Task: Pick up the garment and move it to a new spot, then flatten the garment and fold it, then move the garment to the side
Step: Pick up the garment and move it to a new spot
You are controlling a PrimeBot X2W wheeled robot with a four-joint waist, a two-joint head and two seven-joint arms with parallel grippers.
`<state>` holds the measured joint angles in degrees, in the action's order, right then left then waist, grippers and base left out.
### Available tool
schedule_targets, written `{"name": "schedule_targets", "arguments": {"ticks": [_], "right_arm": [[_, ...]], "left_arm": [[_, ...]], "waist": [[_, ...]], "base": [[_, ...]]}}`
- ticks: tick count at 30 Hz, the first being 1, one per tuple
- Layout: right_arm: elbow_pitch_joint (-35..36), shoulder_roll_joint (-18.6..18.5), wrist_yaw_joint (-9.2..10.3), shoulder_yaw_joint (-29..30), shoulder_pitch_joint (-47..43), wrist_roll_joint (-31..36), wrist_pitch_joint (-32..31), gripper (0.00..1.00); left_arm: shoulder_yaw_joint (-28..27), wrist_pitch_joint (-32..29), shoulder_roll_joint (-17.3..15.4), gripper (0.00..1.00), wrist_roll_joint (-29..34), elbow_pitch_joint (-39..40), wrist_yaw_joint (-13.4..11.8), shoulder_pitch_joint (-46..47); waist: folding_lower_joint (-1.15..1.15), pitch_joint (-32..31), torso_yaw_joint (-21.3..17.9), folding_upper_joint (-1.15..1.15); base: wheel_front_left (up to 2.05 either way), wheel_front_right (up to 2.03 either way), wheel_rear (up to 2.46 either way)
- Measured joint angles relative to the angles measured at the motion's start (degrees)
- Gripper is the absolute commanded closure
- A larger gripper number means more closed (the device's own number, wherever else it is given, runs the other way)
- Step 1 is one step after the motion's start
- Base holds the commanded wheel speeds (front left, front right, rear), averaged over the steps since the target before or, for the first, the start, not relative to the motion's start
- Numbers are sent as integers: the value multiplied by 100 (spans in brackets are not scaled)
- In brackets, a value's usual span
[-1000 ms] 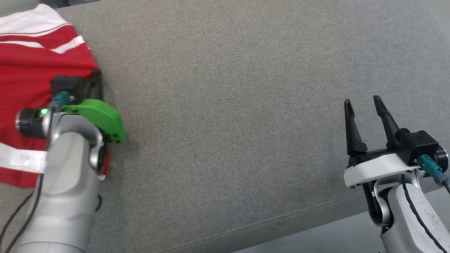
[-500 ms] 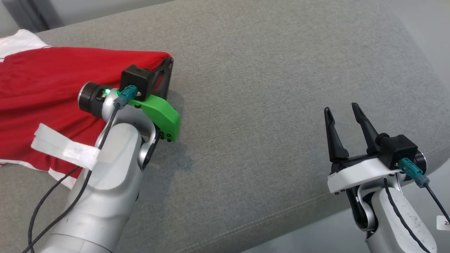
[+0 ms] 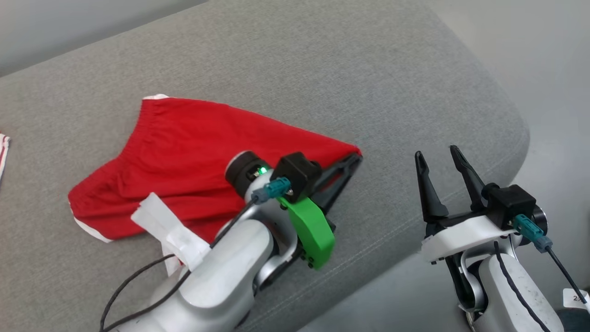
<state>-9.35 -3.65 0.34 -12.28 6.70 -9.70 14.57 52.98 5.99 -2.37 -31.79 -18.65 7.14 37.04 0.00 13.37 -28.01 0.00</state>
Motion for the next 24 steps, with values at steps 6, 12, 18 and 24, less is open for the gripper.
{"name": "schedule_targets", "arguments": {"ticks": [6, 12, 18, 24], "right_arm": [[0, 3, 20, 162, -17, -2, 1, 0], [9, -69, 18, 275, -17, 14, 1, 0], [9, -202, -71, 296, -1, 129, 1, 0], [-58, -326, -129, 318, -7, 222, 1, 0]], "left_arm": [[675, -126, -27, 100, -386, 376, 0, -71], [826, -247, -41, 100, -675, 350, -183, -78], [820, -378, -42, 100, -754, 240, -353, -138], [402, -394, -68, 100, -791, 100, -656, -512]], "waist": [[0, 13, -345, 0], [0, -1, -169, 0], [0, -77, 269, 0], [0, -220, 686, 0]], "base": [[0, 0, 0], [0, 0, 0], [0, 0, 0], [0, 0, 0]]}}
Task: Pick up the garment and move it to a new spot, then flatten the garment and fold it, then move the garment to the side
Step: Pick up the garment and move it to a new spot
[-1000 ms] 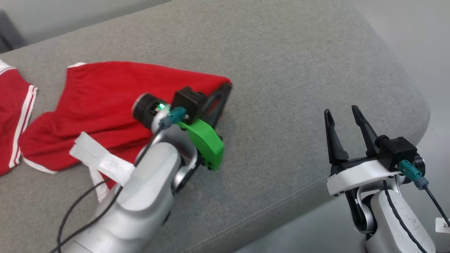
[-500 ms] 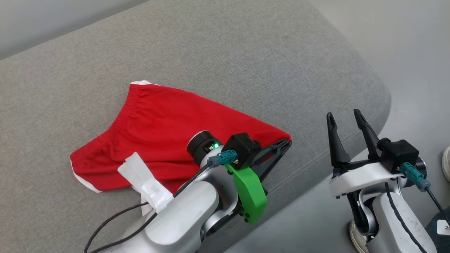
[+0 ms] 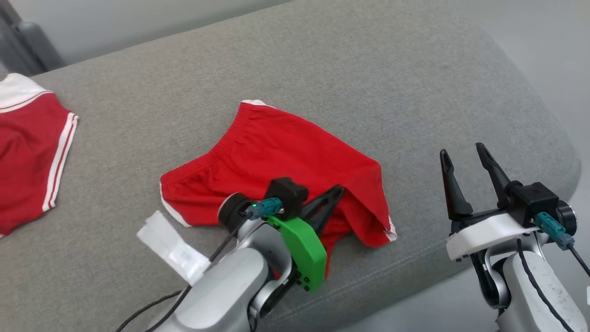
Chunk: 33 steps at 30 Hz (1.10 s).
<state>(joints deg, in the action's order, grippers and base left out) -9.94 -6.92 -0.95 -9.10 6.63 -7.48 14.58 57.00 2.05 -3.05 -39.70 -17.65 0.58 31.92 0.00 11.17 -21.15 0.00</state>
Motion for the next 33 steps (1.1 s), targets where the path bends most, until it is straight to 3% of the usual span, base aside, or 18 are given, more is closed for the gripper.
{"name": "schedule_targets", "arguments": {"ticks": [4, 7, 17, 29, 30, 31, 33], "right_arm": [[-97, -41, -49, -4, -41, 2, 0, 0], [-190, -91, -105, -22, -190, 11, 0, 0], [-265, -252, -207, -71, -241, 99, 0, 0], [-257, -301, -198, 32, -355, 107, 0, 0], [-255, -304, -197, 54, -394, 107, 0, 0], [-253, -312, -196, 60, -424, 107, 0, 0], [-253, -308, -198, 27, -442, 107, 0, 0]], "left_arm": [[-388, 163, -341, 100, -200, 114, -330, -301], [-753, 300, -820, 100, -277, 198, -633, -797], [-1429, 467, -1540, 100, -593, 277, -719, -1683], [-1782, 479, -1673, 100, -924, 245, -721, -2051], [-1784, 480, -1646, 58, -938, 250, -721, -2050], [-1790, 480, -1610, 0, -938, 268, -721, -2050], [-1793, 479, -1541, 0, -994, 318, -721, -2048]], "waist": [[0, -113, 287, 0], [0, -232, 585, 0], [0, -469, 1352, 0], [0, -632, 2291, 0], [0, -640, 2368, 0], [0, -647, 2446, 0], [0, -660, 2591, 0]], "base": [[0, 0, 0], [0, 0, 0], [0, 0, 0], [0, 0, 0], [0, 0, 0], [0, 0, 0], [0, 0, 0]]}}
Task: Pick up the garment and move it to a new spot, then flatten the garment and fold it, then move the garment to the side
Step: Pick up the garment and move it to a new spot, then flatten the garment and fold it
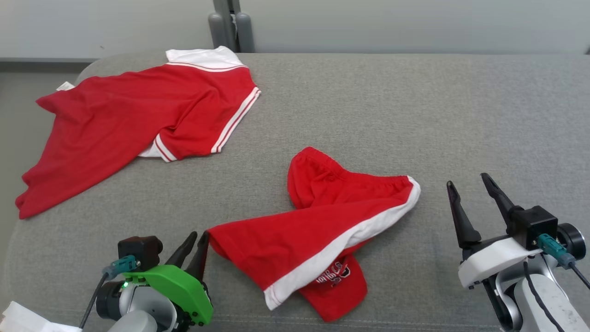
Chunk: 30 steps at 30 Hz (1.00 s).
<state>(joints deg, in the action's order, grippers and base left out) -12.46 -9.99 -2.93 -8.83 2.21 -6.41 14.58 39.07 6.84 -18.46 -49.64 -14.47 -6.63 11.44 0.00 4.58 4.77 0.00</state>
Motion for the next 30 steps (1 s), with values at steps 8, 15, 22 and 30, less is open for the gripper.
{"name": "schedule_targets", "arguments": {"ticks": [8, 15, 22, 30], "right_arm": [[-85, 14, -60, -196, 1, 34, 0, 0], [-287, -109, -77, -202, -1, 46, -40, 0], [-535, -328, -169, -244, 126, 126, -313, 0], [-631, -443, -221, -272, 573, 192, -412, 0]], "left_arm": [[-5, -19, 108, 0, -63, 145, 0, -21], [85, -237, 232, 0, -636, 520, 151, -326], [296, -526, 447, 0, -1006, 804, 358, -514], [526, -1080, 713, 0, -1709, 972, 463, -924]], "waist": [[0, -67, 362, 0], [0, -117, 445, 0], [0, -20, 499, 0], [0, 107, 558, 0]], "base": [[0, 0, 0], [0, 0, 0], [0, 0, 0], [0, 0, 0]]}}
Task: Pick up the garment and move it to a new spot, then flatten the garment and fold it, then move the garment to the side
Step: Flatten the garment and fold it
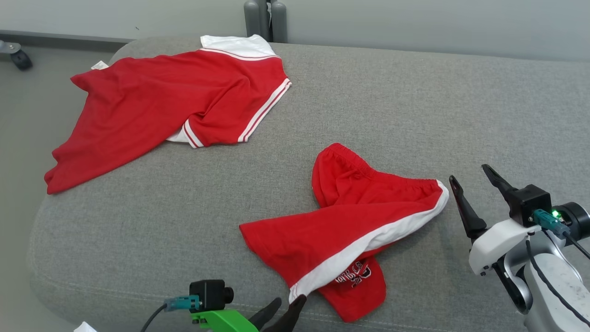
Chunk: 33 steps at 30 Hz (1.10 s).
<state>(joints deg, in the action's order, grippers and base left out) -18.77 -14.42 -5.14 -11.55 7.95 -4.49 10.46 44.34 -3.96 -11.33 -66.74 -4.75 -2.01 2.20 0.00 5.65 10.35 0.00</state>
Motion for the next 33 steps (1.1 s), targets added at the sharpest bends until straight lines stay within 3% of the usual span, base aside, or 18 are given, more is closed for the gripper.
{"name": "schedule_targets", "arguments": {"ticks": [12, 19, 26, 33], "right_arm": [[-58, 18, -44, -111, 213, -1, -9, 0], [-124, 20, -83, -131, 337, -4, -16, 0], [-222, 48, -83, -97, 337, -22, 7, 0], [-299, 83, -83, -55, 337, -120, 44, 0]], "left_arm": [[-189, -249, 27, 0, -349, -29, -10, -9], [70, -252, -305, 0, 421, -24, 51, 290], [345, -227, -331, 0, 765, 12, 200, 378], [460, -45, -439, 0, 1424, -7, 123, 604]], "waist": [[0, 241, -20, 0], [0, 359, -128, 0], [0, 411, -196, 0], [0, 453, -238, 0]], "base": [[0, 0, 0], [0, 0, 0], [0, 0, 0], [0, 0, 0]]}}
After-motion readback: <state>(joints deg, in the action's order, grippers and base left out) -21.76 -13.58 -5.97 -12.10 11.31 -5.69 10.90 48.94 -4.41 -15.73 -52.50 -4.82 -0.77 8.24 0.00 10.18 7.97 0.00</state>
